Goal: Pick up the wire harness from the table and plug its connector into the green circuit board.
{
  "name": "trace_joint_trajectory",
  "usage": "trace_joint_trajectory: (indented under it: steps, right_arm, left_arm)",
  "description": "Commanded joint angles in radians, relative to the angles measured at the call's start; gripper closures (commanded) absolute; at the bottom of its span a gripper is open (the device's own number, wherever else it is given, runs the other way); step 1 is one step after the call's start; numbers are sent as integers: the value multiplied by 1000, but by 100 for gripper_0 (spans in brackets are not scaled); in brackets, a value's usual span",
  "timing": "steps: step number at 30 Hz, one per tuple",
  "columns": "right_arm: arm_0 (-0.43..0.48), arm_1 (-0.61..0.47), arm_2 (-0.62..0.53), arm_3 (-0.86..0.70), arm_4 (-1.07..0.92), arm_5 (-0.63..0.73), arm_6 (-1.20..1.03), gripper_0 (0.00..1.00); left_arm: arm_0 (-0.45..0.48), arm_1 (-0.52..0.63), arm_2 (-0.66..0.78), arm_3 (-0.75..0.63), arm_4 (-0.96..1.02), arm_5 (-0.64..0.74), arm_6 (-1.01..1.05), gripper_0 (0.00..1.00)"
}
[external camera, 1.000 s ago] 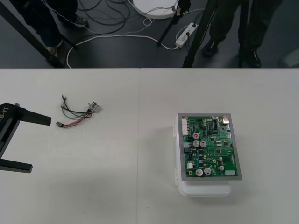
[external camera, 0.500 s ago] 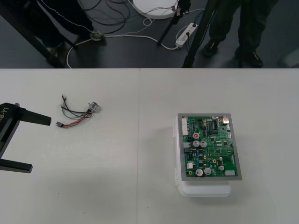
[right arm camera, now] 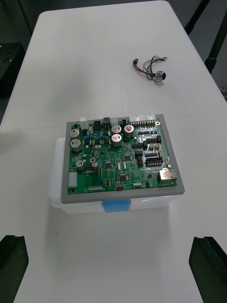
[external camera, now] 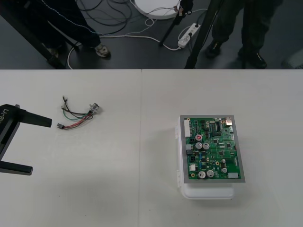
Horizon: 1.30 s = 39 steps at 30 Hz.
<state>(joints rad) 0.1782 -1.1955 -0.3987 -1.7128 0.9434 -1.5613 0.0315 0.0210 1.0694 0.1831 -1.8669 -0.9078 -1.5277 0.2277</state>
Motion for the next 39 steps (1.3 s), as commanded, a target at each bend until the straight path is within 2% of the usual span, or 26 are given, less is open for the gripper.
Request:
trace_joint_trajectory:
  steps: [1,23,24,26,32,33,35,39]
  right_arm:
    - [-20,-36,-37,2,-15,-9,-19,0]
    - [-20,-36,-37,2,-15,-9,-19,0]
    - [-20,-36,-37,2,-15,-9,-19,0]
    - [-20,-36,-37,2,-15,-9,-19,0]
    - [-20,-36,-37,2,-15,-9,-19,0]
    - [17,7,12,10,2,-9,-19,0]
    - [20,16,23,13,11,-9,-19,0]
    - [3,16,31,13,18,-9,-18,0]
  left_arm:
    - [-29,6,-5,2,-3,-43,-2,0]
    - [-29,6,-5,2,-3,-43,-2,0]
    - [5,-28,-28,20,-20,-43,1,0]
    - [8,-37,-28,26,-19,-43,1,0]
    - [-22,-37,-27,64,-31,-43,-4,0]
    - [-32,-37,-27,75,-43,-43,-5,0]
    - [-50,-37,-30,94,-66,-43,-11,0]
    - [-124,-37,-74,183,-106,-43,-33,0]
